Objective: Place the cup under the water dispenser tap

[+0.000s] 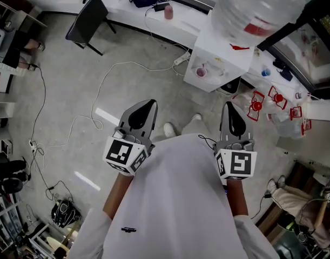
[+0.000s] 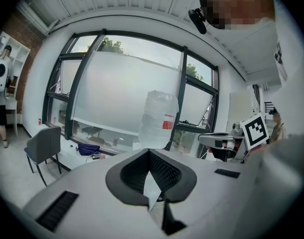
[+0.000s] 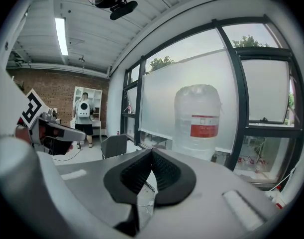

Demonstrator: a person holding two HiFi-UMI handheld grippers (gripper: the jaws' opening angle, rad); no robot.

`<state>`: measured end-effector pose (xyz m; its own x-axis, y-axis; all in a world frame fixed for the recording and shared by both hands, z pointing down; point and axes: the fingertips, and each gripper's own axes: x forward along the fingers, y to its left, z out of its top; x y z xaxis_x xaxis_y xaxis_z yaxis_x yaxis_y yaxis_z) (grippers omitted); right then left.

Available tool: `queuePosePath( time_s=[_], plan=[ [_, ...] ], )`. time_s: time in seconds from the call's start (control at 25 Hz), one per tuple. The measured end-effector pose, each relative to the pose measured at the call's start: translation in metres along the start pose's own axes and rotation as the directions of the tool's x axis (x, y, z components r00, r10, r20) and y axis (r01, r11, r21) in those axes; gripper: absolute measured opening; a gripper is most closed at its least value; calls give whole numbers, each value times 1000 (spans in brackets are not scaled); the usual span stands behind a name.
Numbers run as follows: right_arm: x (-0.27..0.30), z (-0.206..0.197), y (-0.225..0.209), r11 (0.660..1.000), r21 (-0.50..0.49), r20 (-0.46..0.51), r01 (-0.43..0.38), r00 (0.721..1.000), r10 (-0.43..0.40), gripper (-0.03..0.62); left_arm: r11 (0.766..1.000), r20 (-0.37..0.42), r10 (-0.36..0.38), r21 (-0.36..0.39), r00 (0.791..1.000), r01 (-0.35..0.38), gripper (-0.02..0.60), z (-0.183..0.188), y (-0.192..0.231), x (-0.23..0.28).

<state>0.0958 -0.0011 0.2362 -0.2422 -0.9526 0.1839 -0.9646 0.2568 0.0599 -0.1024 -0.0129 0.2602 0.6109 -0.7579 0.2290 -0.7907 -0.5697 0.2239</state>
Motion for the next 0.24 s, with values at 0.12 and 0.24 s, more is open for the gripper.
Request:
queuePosePath(
  time_s=[0.12, 0.24],
  plan=[
    [-2, 1, 3, 1000, -13, 3, -10, 1000, 10, 11, 1000, 7, 2, -1, 1000, -2, 0, 2, -1, -2],
    [-5, 0, 5, 1000, -18, 7, -18, 1000, 18, 11, 1000, 13, 0, 1, 1000, 0, 0, 3, -4, -3]
  ],
)
